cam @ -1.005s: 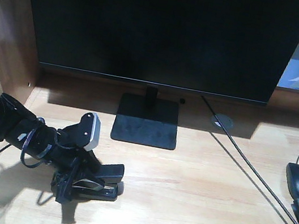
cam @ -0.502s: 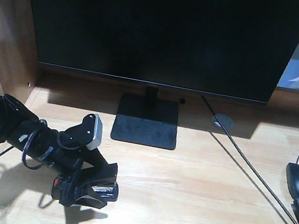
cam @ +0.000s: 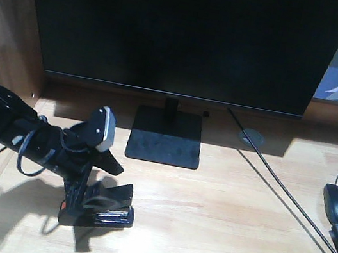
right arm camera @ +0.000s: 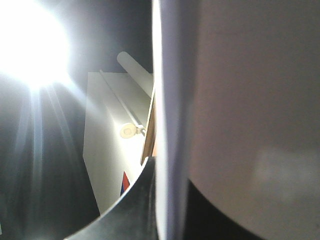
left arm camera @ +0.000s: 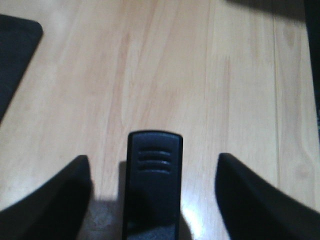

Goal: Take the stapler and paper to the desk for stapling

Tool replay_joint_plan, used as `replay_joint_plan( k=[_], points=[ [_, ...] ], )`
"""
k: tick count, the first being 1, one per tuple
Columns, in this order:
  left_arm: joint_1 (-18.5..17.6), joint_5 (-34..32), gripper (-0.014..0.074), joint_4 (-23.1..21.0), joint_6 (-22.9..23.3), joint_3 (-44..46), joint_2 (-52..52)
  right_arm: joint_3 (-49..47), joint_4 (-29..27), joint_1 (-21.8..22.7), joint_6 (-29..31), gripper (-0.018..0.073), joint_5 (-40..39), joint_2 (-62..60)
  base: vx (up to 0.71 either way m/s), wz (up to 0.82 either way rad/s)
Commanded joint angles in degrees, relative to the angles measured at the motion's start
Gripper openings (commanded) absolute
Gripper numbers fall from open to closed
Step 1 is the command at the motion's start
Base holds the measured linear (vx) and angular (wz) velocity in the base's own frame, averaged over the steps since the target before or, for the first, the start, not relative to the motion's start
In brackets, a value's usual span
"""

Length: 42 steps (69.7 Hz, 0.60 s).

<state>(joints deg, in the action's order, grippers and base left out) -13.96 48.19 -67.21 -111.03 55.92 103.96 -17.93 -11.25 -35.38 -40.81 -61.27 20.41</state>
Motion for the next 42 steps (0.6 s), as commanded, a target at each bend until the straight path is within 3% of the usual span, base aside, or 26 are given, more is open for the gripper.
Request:
replay_joint_plan(
  k=[1,15,30,42],
  points=[
    [-0.2,1.7,0.0379,-2.2,3.7,1.4,-4.8,-1.8,1.3,0.1,0.7,-0.0006,-1.2,0.6,0.00,0.00],
    [-0.2,2.1,0.0189,-2.2,9.1,1.4,-8.3,-1.8,1.3,0.1,0.7,-0.0006,-1.2,0.6,0.00,0.00],
    [-0.2,3.4,-0.0001,-2.1,9.4,1.4,-9.1,-1.8,1.3,0.1,0.7,-0.0006,-1.5,0.6,0.00,0.00],
    [-0.2,3.5,-0.0008,-2.1,9.4,1.4,-9.0,-1.8,1.3,0.1,0.7,-0.0006,-1.5,0.6,0.00,0.00]
  ],
)
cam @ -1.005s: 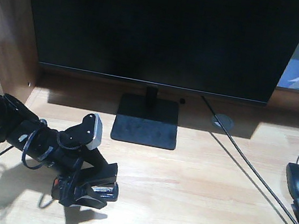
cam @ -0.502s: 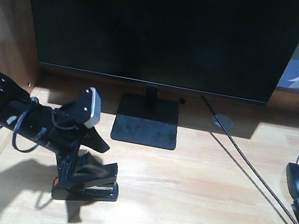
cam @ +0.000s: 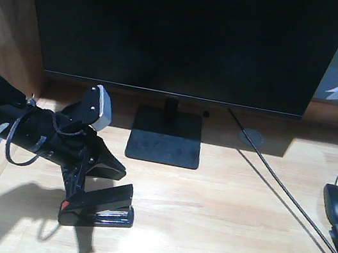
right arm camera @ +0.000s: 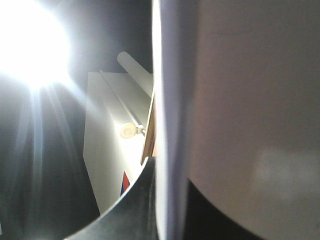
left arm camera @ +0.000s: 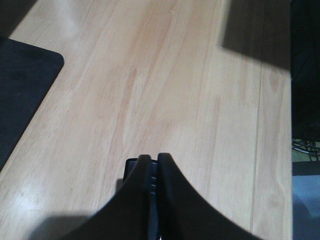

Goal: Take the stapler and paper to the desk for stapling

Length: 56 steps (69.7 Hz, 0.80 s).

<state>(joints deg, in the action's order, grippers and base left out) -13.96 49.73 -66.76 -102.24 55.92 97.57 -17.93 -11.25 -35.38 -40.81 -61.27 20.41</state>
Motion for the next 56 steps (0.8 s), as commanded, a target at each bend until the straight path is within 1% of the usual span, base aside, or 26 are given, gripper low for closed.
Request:
replay_joint_plan(
  k=[1,11,56],
  points=[
    [-0.2,1.9,-0.0008,-2.6,0.7,1.4,-2.6,-1.8,1.3,0.1,0.7,-0.0006,-1.5,0.6,0.00,0.00],
    [-0.2,1.9,-0.0008,-1.8,0.6,1.4,-2.5,-1.8,1.3,0.1,0.7,-0.0006,-1.5,0.6,0.00,0.00],
    [-0.4,2.5,-0.0006,-1.7,0.2,1.3,4.3,-1.8,1.3,0.1,0.7,-0.0006,-1.5,0.6,0.00,0.00]
  ],
)
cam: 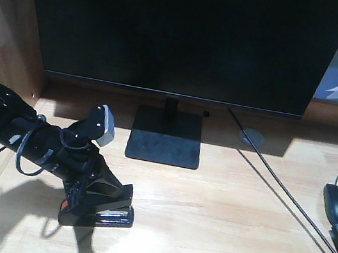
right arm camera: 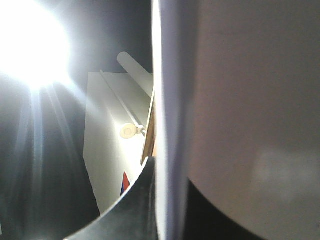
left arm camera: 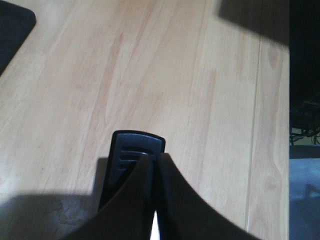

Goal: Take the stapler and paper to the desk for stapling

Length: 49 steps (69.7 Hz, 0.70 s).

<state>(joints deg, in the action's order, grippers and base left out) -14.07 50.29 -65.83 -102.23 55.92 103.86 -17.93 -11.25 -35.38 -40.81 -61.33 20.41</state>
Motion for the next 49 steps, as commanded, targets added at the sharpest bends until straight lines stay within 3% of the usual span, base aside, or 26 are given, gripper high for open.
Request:
replay_joint_plan(
  k=[1,34,49],
  points=[
    [-0.3,2.0,-0.0006,-2.6,0.2,1.3,-2.0,-1.8,1.3,0.1,0.7,-0.0006,-1.4,0.6,0.00,0.00],
    [-0.3,1.9,-0.0006,-2.6,0.2,1.3,-2.0,-1.8,1.3,0.1,0.7,-0.0006,-1.2,0.6,0.00,0.00],
    [-0.3,-1.3,-0.0006,-2.5,0.1,1.3,-2.0,-1.8,1.3,0.1,0.7,-0.0006,-1.2,0.6,0.00,0.00]
  ],
)
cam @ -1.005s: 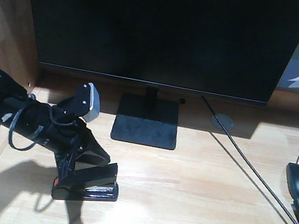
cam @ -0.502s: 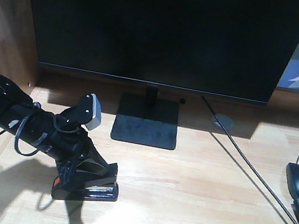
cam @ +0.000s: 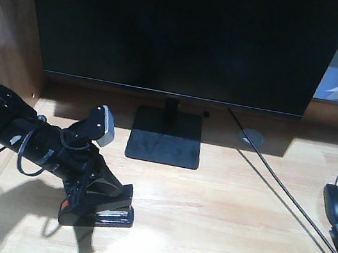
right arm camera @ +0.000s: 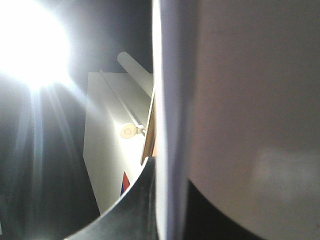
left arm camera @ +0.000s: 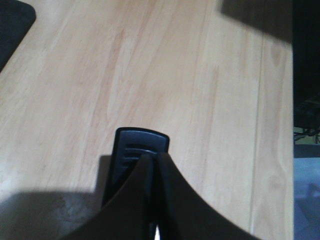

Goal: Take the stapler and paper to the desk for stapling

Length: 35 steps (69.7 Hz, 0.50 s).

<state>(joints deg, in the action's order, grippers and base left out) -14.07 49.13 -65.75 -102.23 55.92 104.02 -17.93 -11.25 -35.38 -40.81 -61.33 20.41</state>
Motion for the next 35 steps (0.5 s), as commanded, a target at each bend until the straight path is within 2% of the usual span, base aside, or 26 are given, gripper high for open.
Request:
replay_joint_plan(
  k=[1,15,35],
  points=[
    [-0.3,-0.4,-0.0006,-2.6,0.1,1.3,-2.1,-1.8,1.3,0.1,0.7,-0.0006,-1.2,0.6,0.00,0.00],
    [-0.3,-0.5,-0.0006,-2.6,-2.7,1.3,-2.1,-1.8,1.3,0.1,0.7,-0.0006,-1.2,0.6,0.00,0.00],
    [-0.3,1.1,-0.0006,-2.6,-2.8,1.3,-2.1,-1.8,1.3,0.1,0.7,-0.0006,-1.2,0.6,0.00,0.00]
  ],
)
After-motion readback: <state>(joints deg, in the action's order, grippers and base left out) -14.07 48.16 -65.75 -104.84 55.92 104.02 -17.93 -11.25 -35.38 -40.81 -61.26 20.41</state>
